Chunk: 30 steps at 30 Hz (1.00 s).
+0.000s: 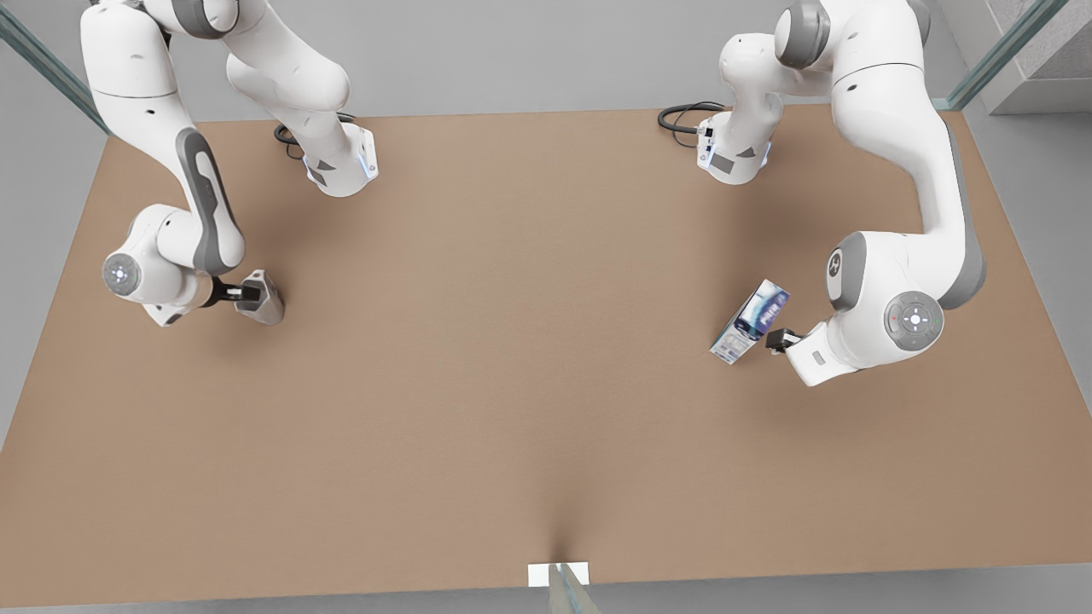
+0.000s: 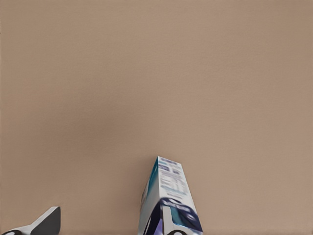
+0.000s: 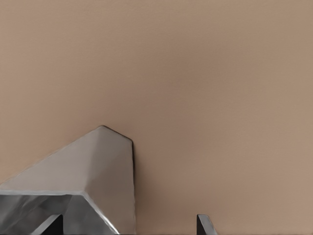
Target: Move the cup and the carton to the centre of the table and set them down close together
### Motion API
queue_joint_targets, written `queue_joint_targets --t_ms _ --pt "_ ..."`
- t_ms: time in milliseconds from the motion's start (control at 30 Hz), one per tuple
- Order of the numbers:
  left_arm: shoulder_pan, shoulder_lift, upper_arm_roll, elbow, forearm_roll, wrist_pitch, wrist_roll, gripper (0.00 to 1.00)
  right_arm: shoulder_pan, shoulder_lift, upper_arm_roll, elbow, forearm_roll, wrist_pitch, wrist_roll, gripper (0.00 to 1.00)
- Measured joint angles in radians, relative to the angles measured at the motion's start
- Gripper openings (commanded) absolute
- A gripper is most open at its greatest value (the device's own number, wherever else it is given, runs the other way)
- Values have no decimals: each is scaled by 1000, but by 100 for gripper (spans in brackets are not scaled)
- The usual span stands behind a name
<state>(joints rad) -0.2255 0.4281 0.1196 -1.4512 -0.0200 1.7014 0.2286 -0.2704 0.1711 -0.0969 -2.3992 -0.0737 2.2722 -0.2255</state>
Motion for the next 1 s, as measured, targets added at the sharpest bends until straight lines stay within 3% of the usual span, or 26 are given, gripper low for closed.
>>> queue_joint_targets --t_ms 200,233,267,300,333,1000 --pt "0 0 0 0 0 0 -2 100 9 35 2 3 0 4 0 100" --pt "0 0 0 0 0 0 -2 100 15 39 2 3 0 4 0 92" --pt "0 0 0 0 0 0 -2 100 14 39 3 4 0 4 0 59" --pt "0 0 0 0 0 0 -2 100 15 39 12 4 0 3 1 34" --pt "0 0 0 0 0 0 -2 100 15 39 13 3 0 1 0 23" --pt "-2 -2 0 0 3 -2 -3 100 14 40 28 51 8 -41 -45 21"
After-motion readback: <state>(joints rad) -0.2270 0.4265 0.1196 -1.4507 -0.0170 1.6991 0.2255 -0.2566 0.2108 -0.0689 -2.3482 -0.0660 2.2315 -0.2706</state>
